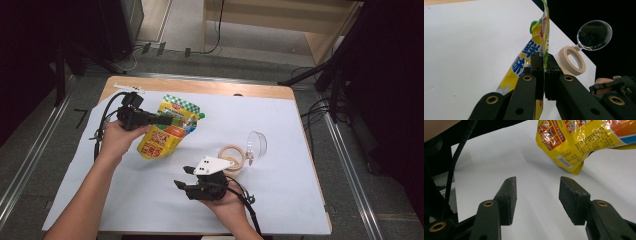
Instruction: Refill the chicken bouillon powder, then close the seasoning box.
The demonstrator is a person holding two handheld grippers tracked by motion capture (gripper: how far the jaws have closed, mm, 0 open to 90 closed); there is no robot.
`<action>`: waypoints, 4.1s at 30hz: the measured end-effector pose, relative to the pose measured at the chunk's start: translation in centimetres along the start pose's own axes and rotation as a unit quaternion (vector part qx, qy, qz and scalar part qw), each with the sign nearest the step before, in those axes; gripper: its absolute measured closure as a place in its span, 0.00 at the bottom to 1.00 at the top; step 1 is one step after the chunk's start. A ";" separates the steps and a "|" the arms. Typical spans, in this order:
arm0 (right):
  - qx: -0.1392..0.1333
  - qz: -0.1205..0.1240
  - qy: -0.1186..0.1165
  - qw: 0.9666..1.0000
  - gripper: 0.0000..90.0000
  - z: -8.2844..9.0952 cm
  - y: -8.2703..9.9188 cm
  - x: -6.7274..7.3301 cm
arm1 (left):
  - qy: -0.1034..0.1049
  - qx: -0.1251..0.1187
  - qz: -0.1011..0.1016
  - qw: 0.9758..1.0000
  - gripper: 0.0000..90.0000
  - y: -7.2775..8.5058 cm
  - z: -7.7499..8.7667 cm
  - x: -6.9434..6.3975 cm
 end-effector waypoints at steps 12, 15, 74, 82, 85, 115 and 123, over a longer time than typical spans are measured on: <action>-0.005 0.005 -0.001 1.000 0.56 0.2 -0.5 0.2 | 0.002 -0.002 -0.004 1.000 0.97 1.6 2.1 0.2; -0.007 0.006 0.002 1.000 0.56 0.4 -0.5 0.1 | 0.001 -0.005 -0.012 1.000 0.97 1.9 2.3 -0.1; 0.005 0.007 -0.017 1.000 0.56 0.8 -1.1 0.0 | -0.049 -0.057 -0.009 0.997 0.66 1.2 9.9 -2.9; 0.006 0.006 -0.020 1.000 0.56 0.8 -1.1 -0.2 | -0.073 -0.066 0.001 0.995 0.63 0.2 10.6 -1.8; 0.007 0.006 -0.019 1.000 0.56 0.9 -1.2 -0.2 | -0.085 -0.064 0.004 0.994 0.59 0.1 10.5 -1.2; -0.007 -0.015 -0.003 1.000 0.56 4.4 -2.3 -1.8 | -0.135 -0.045 -0.006 0.990 0.49 3.3 6.4 4.6; -0.015 -0.019 0.013 1.000 0.57 6.1 -2.8 -2.7 | -0.157 -0.039 0.016 0.987 0.49 3.9 5.1 4.9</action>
Point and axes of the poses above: each handheld gripper's, and its own axes: z roughly backward along the jaws, y roughly out of its underside, x roughly to its left, the point moved 1 cm from there along -z, roughly forward along the jaws, and after that the axes turned 6 degrees about -y, right-handed, at the moved point
